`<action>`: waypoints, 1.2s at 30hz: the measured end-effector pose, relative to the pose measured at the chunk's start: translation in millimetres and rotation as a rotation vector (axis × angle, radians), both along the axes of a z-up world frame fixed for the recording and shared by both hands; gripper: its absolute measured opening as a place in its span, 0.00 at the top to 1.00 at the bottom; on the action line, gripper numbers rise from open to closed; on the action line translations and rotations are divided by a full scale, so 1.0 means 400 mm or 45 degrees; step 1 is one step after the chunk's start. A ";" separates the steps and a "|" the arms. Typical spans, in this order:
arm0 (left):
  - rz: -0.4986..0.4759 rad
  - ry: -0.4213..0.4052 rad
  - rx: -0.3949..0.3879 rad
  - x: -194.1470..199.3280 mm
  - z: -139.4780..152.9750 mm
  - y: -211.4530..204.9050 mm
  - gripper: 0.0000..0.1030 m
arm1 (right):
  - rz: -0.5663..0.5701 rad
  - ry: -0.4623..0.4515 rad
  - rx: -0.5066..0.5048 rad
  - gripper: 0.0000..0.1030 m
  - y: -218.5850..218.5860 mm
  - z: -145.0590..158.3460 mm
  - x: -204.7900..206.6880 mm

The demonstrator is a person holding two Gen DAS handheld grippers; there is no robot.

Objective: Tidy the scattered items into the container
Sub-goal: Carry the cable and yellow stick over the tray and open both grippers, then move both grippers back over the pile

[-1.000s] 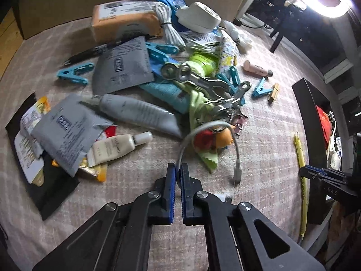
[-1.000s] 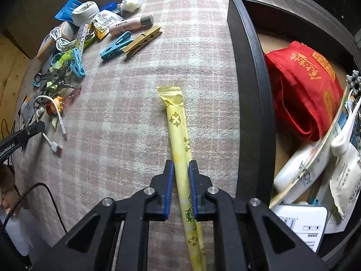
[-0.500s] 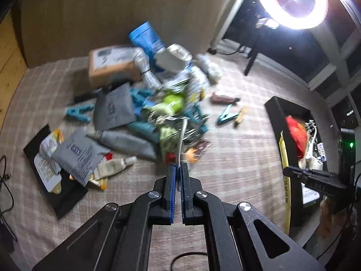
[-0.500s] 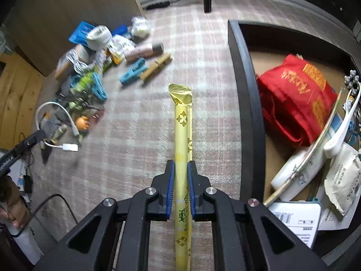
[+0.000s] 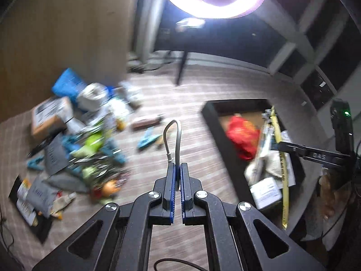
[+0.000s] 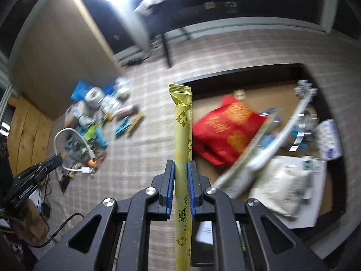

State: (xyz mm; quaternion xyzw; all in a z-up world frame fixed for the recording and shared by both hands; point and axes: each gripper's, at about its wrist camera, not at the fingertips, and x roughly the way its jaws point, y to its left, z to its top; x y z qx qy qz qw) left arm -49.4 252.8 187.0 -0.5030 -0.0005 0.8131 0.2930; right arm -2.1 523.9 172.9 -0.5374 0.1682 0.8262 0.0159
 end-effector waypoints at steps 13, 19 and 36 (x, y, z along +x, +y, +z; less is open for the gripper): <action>-0.356 0.047 0.014 0.099 0.058 0.388 0.97 | -0.211 -0.046 0.176 0.89 0.250 0.041 0.049; -0.398 0.087 -0.024 0.129 0.062 0.463 0.39 | -0.292 -0.073 0.198 0.52 0.313 0.044 0.045; -0.112 0.023 -0.165 -0.002 -0.053 0.199 0.45 | -0.122 -0.038 0.154 0.46 0.156 0.022 -0.036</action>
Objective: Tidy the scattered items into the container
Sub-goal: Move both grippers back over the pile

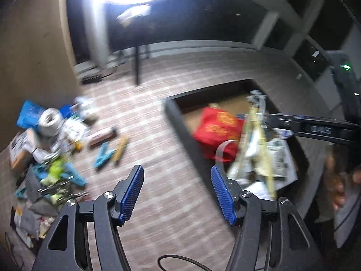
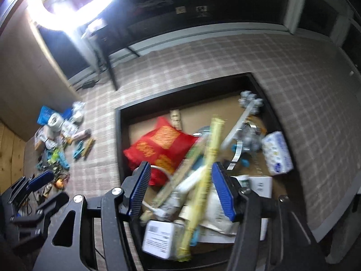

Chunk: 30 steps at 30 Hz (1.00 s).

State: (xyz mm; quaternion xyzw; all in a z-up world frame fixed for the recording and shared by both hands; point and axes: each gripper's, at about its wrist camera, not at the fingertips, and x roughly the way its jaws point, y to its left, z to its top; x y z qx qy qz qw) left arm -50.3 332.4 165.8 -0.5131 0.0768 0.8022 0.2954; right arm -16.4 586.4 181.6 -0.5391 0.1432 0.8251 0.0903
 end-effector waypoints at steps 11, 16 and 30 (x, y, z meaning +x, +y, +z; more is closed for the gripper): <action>0.085 0.014 -0.179 -0.136 -0.121 -0.151 0.53 | 0.226 -0.017 -0.066 0.46 -0.257 -0.077 -0.155; 0.032 -0.019 -0.204 -0.180 -0.165 -0.170 0.58 | 0.249 -0.072 -0.093 0.47 -0.325 -0.135 -0.224; -0.210 -0.031 -0.329 -0.233 -0.261 -0.101 0.59 | 0.149 -0.247 -0.200 0.53 -0.408 -0.300 -0.386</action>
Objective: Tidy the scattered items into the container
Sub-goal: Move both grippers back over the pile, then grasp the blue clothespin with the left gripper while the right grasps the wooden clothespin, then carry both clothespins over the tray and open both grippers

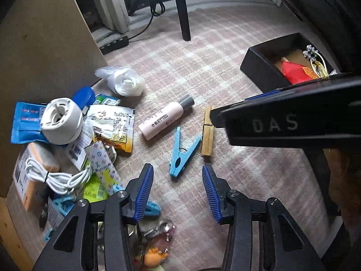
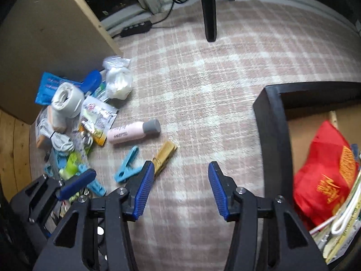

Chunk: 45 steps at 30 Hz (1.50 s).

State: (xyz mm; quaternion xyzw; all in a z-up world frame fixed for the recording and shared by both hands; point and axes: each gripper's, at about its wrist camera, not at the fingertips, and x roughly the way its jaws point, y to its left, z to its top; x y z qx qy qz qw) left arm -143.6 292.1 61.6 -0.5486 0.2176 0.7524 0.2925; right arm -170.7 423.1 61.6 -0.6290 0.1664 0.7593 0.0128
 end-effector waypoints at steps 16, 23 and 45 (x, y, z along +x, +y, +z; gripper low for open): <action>0.074 -0.063 0.036 -0.031 -0.053 0.002 0.65 | 0.014 -0.025 0.046 0.74 -0.026 -0.025 -0.020; 0.130 -0.033 0.052 -0.035 -0.053 0.026 0.82 | -0.006 -0.036 0.059 0.85 0.017 -0.023 -0.002; 0.079 0.050 0.227 0.043 0.161 0.180 0.82 | -0.112 0.152 0.068 0.87 0.257 0.205 0.110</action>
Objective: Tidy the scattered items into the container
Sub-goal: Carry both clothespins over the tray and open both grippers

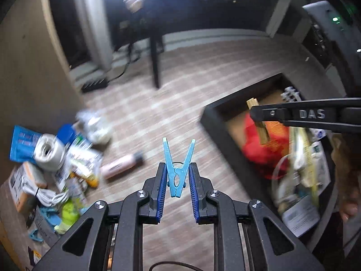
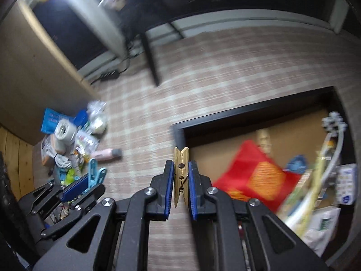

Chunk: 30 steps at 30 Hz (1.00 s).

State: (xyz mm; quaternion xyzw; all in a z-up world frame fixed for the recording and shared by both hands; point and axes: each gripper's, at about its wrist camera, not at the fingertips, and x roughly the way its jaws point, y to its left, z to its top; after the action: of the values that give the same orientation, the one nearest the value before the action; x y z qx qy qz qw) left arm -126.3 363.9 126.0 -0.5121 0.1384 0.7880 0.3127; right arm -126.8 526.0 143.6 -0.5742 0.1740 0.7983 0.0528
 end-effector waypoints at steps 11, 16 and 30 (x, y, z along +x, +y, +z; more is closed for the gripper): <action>-0.160 0.018 0.078 0.104 0.090 0.253 0.82 | -0.171 0.009 0.117 0.87 0.265 0.057 0.096; -0.209 0.006 0.090 0.158 0.097 0.320 0.64 | -0.246 0.004 0.118 0.87 0.355 0.062 0.154; -0.057 0.053 -0.009 0.106 0.078 0.205 0.41 | -0.160 0.059 0.099 0.78 0.302 0.086 0.144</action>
State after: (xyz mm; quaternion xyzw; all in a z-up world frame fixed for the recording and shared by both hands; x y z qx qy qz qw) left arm -84.1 445.8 157.0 -0.4934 0.1591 0.7909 0.3253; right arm -69.2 646.8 177.9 -0.5411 0.1797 0.8125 0.1212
